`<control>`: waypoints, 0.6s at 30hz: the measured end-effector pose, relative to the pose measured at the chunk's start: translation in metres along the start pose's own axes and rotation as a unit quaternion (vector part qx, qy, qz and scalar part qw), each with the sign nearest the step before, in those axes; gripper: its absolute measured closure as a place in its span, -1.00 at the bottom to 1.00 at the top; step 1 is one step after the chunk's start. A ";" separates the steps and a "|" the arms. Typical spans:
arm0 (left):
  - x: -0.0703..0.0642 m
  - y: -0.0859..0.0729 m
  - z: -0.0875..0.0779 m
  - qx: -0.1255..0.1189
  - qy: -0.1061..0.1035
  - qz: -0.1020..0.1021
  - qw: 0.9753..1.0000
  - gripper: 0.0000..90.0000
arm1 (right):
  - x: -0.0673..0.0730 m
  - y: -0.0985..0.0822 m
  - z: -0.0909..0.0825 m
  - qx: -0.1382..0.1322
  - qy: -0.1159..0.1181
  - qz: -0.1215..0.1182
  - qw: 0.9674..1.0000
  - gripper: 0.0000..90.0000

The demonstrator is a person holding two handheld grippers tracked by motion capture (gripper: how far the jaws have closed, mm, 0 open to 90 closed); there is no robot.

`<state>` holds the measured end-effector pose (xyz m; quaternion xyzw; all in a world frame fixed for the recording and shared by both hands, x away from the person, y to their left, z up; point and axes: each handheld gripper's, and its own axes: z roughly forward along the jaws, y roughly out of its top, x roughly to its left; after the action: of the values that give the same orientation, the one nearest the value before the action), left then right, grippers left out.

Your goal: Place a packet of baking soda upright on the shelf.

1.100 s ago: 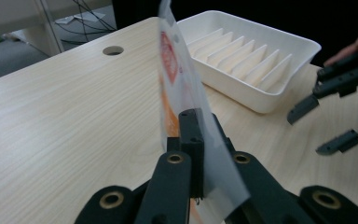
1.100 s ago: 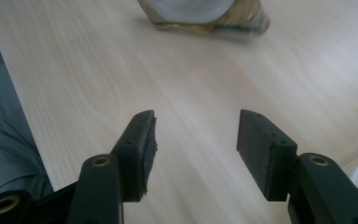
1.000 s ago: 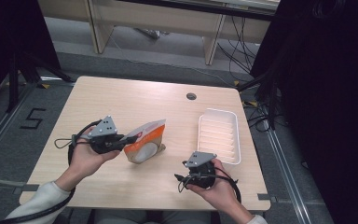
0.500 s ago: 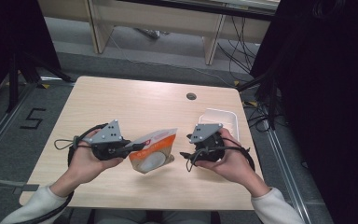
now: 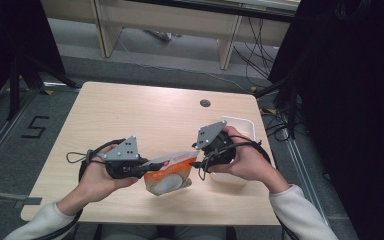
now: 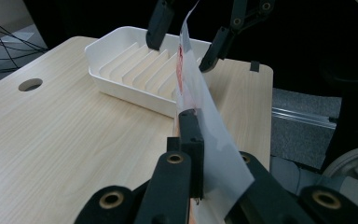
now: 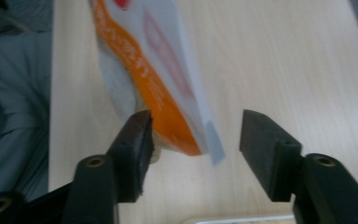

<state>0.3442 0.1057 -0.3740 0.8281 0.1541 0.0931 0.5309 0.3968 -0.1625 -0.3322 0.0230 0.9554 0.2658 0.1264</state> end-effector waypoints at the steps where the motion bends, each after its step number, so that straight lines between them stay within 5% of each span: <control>1: -0.001 0.000 0.001 0.001 -0.001 -0.006 1.000 0.99 | 0.000 0.002 0.003 0.008 0.028 -0.006 1.000 0.20; 7: -0.003 0.000 0.002 0.003 -0.007 0.002 1.000 0.99 | 0.002 0.007 0.010 0.023 0.050 -0.023 0.998 0.39; 8: -0.003 0.001 0.002 0.003 -0.007 -0.001 1.000 0.99 | 0.004 0.007 0.010 0.029 0.051 -0.011 0.998 0.45; 9: -0.004 0.001 0.003 0.002 -0.007 -0.005 1.000 0.99 | 0.004 0.010 0.013 0.025 0.060 -0.033 0.997 0.54; 12: -0.004 0.001 0.003 0.002 -0.008 0.000 1.000 0.99 | 0.007 0.012 0.013 0.039 0.066 -0.023 0.997 0.65; 13: -0.004 0.001 0.003 0.001 -0.008 0.001 1.000 0.99 | 0.006 0.013 0.016 0.034 0.070 -0.042 0.996 0.71; 18: -0.005 0.001 0.005 0.001 -0.011 -0.005 1.000 0.99 | 0.008 0.016 0.017 0.051 0.078 -0.016 0.996 0.93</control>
<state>0.3415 0.0998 -0.3753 0.8289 0.1531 0.0813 0.5318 0.3927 -0.1398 -0.3400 -0.0069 0.9750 0.2153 0.0547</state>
